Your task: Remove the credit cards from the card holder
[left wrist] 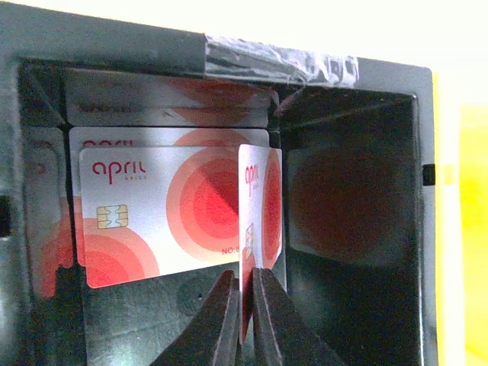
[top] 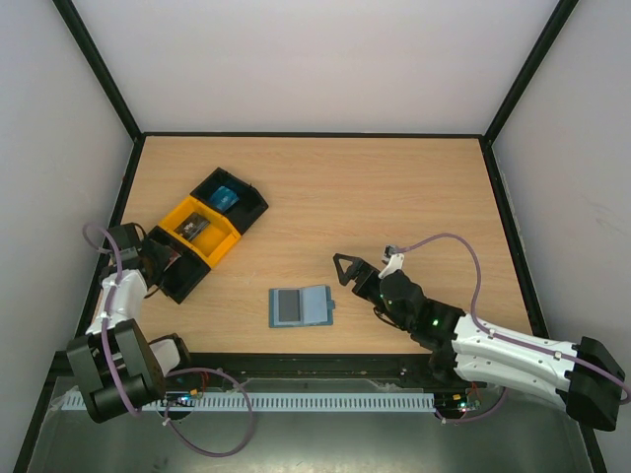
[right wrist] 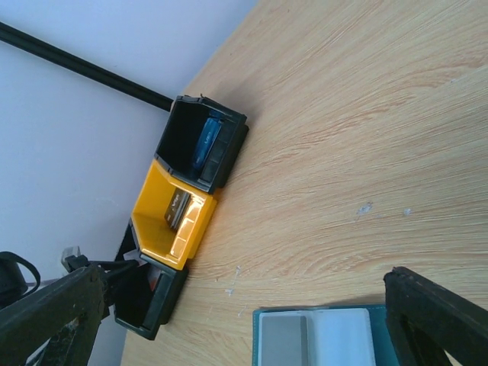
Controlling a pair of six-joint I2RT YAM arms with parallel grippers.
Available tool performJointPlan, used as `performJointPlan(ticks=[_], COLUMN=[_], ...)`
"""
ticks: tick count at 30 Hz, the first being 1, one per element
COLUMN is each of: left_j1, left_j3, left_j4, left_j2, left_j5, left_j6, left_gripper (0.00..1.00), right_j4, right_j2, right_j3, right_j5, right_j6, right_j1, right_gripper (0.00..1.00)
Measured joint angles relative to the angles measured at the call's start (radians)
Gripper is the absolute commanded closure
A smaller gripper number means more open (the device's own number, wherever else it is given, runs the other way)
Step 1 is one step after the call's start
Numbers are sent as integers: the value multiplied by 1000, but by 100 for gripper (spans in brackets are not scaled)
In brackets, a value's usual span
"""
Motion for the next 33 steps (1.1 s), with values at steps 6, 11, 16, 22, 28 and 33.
performJointPlan(ticks=[6,11,16,22,28,33], left_j1=[0,0,0,0,0,0], left_j3=[0,0,0,19,29,51], left_j4=[2,1,-2,-9,-14,-36], left_j2=[-1,-3,-8,5,6,5], left_j5=[-30,-44,-78,-100,-124,-133], left_j6=[0,0,0,1,-3,-11], left_gripper=[97,93,92,86,78,74], right_j4=[0,0,-1,-1,-2,-13], right_j2=[12,12,12,13,19,24], right_j3=[0,0,0,0,0,0], right_j5=[8,2,0,1,0,0], right_j6=[-3,-2,0,0,-1,-3], right_j1=[0,0,0,0,0,0], right_gripper=[2,2,2,2,2,2])
